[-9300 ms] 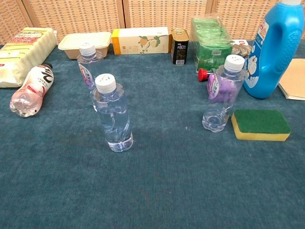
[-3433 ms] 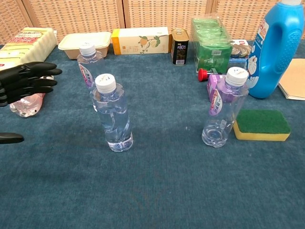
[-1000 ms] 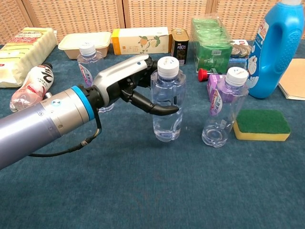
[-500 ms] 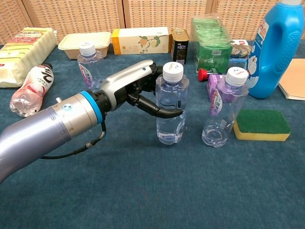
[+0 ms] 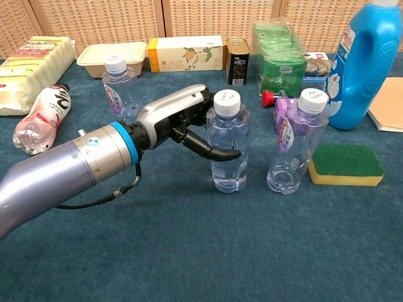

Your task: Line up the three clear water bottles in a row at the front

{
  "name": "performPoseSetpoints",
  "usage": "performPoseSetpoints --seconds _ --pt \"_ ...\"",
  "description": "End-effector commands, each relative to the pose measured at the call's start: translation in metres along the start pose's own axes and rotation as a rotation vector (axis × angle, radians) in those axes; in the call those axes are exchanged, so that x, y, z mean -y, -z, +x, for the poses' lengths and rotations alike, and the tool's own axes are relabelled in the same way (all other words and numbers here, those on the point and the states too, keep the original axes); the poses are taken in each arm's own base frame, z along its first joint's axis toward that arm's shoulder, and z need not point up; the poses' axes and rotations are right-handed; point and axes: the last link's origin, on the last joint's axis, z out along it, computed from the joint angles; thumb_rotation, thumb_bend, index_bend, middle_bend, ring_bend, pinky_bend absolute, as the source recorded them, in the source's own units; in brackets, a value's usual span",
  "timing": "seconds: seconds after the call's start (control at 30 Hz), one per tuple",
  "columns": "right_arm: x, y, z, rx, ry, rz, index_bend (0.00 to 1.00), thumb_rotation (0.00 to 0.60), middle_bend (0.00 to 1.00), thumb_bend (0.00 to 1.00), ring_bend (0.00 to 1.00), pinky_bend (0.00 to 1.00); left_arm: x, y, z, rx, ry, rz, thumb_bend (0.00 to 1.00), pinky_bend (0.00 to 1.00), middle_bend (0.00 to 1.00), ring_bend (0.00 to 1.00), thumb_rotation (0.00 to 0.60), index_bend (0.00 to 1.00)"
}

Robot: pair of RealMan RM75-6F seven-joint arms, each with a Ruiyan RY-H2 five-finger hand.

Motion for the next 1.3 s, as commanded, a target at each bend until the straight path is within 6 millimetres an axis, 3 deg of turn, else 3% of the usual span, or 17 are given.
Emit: performPoseSetpoints --seconds 0.03,0.23,0.5,0.7,0.87,1.03,1.2,1.3 --pt "0.0 0.0 0.0 -0.002 0.001 0.0 0.01 0.6 0.0 0.04 0.0 0.13 -0.001 0.001 0.001 0.011 0.005 -0.001 0.24 0.37 0.14 0.14 0.6 0.16" --pt "-0.001 0.0 0.001 -0.018 0.015 -0.009 0.01 0.6 0.0 0.04 0.0 0.12 -0.003 0.002 0.004 0.011 0.008 -0.006 0.24 0.31 0.02 0.06 0.6 0.0" --pt "-0.009 -0.005 0.001 -0.105 0.17 -0.092 0.03 0.6 0.0 0.04 0.0 0.05 -0.016 0.014 0.015 -0.002 0.021 -0.054 0.24 0.27 0.0 0.01 0.6 0.0" --pt "-0.009 -0.008 -0.003 -0.139 0.24 -0.121 0.07 0.6 0.0 0.04 0.0 0.02 -0.045 0.032 0.032 0.014 0.0 -0.136 0.23 0.23 0.0 0.0 0.6 0.0" --pt "-0.008 -0.007 -0.007 -0.121 0.259 -0.138 0.07 0.6 0.0 0.01 0.0 0.01 -0.076 0.051 0.06 -0.037 -0.062 -0.216 0.19 0.14 0.0 0.0 0.6 0.0" --pt "-0.006 -0.005 -0.008 -0.088 0.235 -0.131 0.04 0.6 0.0 0.0 0.0 0.0 -0.102 0.084 0.11 -0.13 -0.169 -0.224 0.18 0.13 0.0 0.0 0.6 0.0" --pt "-0.004 -0.006 -0.009 -0.086 0.228 -0.124 0.04 0.6 0.0 0.0 0.0 0.0 -0.108 0.109 0.148 -0.219 -0.181 -0.203 0.17 0.13 0.0 0.0 0.6 0.0" --pt "-0.003 -0.005 -0.009 -0.081 0.22 -0.118 0.04 0.6 0.0 0.0 0.0 0.0 -0.099 0.127 0.172 -0.283 -0.182 -0.173 0.17 0.13 0.0 0.0 0.6 0.0"
